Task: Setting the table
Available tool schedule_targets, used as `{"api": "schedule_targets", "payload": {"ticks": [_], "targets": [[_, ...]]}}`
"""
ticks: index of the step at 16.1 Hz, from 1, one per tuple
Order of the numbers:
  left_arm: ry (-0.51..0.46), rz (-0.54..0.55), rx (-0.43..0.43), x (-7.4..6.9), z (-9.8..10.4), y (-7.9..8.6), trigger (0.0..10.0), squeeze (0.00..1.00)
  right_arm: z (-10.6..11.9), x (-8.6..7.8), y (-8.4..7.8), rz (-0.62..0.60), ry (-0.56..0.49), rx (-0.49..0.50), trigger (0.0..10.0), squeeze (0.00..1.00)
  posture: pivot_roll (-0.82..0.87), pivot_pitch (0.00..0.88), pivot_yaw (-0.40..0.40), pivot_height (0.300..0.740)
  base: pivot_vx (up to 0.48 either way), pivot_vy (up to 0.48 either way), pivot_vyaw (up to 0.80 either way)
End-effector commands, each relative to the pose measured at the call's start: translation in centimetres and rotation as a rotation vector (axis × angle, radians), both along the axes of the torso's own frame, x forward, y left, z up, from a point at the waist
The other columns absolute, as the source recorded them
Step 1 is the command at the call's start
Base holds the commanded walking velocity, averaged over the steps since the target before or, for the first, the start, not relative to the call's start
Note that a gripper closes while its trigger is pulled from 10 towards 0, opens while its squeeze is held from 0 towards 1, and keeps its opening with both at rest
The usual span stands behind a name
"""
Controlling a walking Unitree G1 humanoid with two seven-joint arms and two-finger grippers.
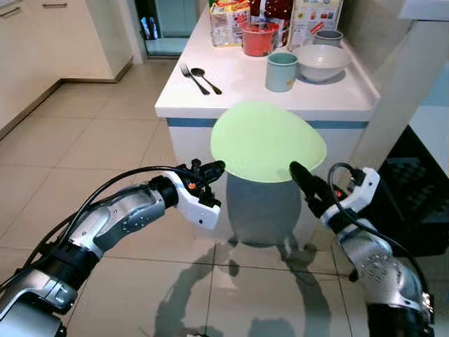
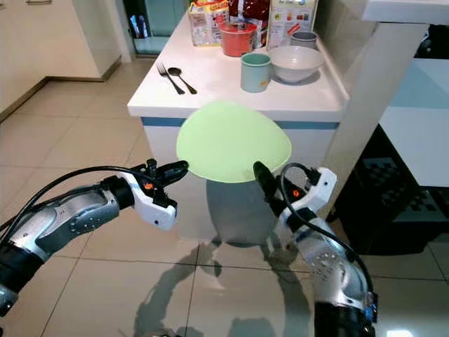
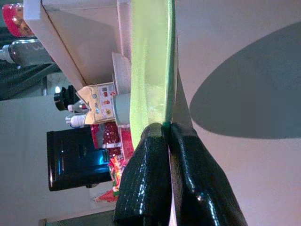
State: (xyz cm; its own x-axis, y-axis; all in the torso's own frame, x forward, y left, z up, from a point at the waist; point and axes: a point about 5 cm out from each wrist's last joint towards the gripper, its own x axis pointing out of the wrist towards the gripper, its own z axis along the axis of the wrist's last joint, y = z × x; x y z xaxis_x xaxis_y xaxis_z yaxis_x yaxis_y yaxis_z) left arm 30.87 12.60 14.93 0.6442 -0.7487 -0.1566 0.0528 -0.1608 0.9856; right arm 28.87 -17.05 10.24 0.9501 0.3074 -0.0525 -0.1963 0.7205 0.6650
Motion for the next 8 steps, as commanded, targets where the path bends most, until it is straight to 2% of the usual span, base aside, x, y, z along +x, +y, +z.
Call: {"api": "schedule_targets", "payload": {"ticks": [1, 6, 7, 8], "targets": [[-0.054, -0.035, -0.06, -0.1, 1.7, -0.7, 10.0, 0.0, -0.5, 0.3, 0.6, 0.007, 0.025, -0.031, 10.0, 0.0, 0.08, 0.0, 0.047, 0.74, 0.0, 0.0, 0.0], [-0.056, -0.056, -0.093, -0.5, 2.2, -1.5, 10.0, 0.0, -0.3, 1.6, 1.9, -0.02, 0.023, -0.042, 10.0, 0.0, 0.08, 0.0, 0.04, 0.74, 0.0, 0.0, 0.0], [-0.056, -0.061, -0.106, -0.6, 2.4, -1.7, 10.0, 0.0, -0.1, 1.9, 1.9, -0.032, 0.011, -0.037, 3.6, 0.0, 0.09, 0.0, 0.038, 0.74, 0.0, 0.0, 0.0], [-0.055, -0.064, -0.115, -0.7, 2.5, -1.7, 10.0, 0.0, 0.1, 2.0, 2.0, -0.03, 0.004, -0.033, 0.0, 0.0, 0.09, 0.0, 0.039, 0.74, 0.0, 0.0, 0.0]]}}
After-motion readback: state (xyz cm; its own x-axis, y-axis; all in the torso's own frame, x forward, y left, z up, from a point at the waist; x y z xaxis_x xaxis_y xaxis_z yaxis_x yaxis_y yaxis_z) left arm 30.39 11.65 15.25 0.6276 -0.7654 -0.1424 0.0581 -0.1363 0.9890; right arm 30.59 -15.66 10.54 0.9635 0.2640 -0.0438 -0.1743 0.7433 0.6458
